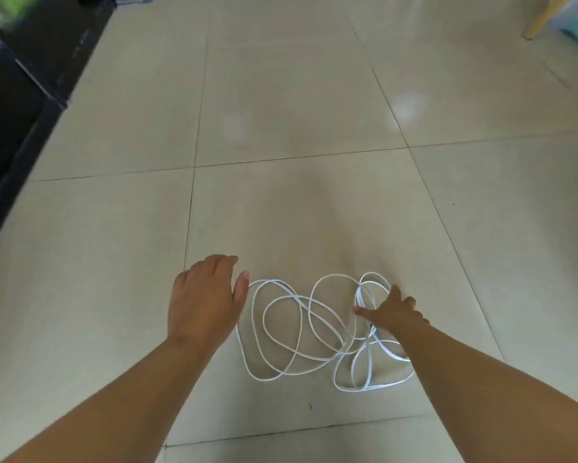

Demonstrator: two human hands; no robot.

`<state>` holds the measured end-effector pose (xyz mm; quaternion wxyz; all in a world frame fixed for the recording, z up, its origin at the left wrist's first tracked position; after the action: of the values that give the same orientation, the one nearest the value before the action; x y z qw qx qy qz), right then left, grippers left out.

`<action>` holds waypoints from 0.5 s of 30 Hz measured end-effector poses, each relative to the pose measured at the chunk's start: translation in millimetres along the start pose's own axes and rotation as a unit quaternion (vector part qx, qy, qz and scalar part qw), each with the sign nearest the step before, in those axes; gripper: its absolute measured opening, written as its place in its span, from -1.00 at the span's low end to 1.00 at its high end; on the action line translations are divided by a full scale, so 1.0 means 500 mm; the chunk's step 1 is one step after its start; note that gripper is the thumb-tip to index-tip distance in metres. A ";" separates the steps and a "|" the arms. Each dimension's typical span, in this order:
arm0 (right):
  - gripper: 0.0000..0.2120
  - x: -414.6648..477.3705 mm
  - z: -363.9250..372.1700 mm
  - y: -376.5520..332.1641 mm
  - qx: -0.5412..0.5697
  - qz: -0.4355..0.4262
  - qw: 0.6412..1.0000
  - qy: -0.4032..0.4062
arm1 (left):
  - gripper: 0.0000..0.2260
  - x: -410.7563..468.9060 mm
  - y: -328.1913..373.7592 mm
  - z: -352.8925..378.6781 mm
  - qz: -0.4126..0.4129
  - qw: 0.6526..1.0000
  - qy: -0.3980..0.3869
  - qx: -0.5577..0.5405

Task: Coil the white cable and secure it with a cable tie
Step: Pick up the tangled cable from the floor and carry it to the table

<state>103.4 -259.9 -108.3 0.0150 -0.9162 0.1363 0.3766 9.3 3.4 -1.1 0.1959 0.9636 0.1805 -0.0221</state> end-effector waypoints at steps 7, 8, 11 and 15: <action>0.01 -0.004 0.019 -0.013 -0.046 -0.021 0.998 -0.022 | -0.40 -0.024 -0.002 0.059 0.003 1.000 0.009 -0.017; 0.01 -0.005 0.021 -0.020 -0.048 -0.023 0.998 -0.023 | -0.39 -0.026 -0.006 0.056 -0.001 1.000 0.008 -0.018; 0.03 -0.015 0.029 -0.056 -0.029 -0.037 0.998 -0.029 | -0.42 -0.031 -0.027 0.054 -0.006 1.000 0.009 -0.012; 0.05 -0.032 0.046 -0.109 -0.032 -0.070 0.996 -0.038 | -0.53 -0.033 -0.057 0.030 -0.024 1.000 0.017 0.007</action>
<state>90.8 -200.4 -117.8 0.0167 -0.9087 0.0589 0.4130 -15.7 16.4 -23.7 0.1856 0.9606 0.2065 -0.0117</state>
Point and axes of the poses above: each hand's wrist, its own x-axis towards the middle knuckle, its own z-axis out of the palm, y = z × x, the point moved 1 cm from there along x, towards the middle knuckle, and after that the axes turned 11 degrees about -x, right-handed, at the moved point
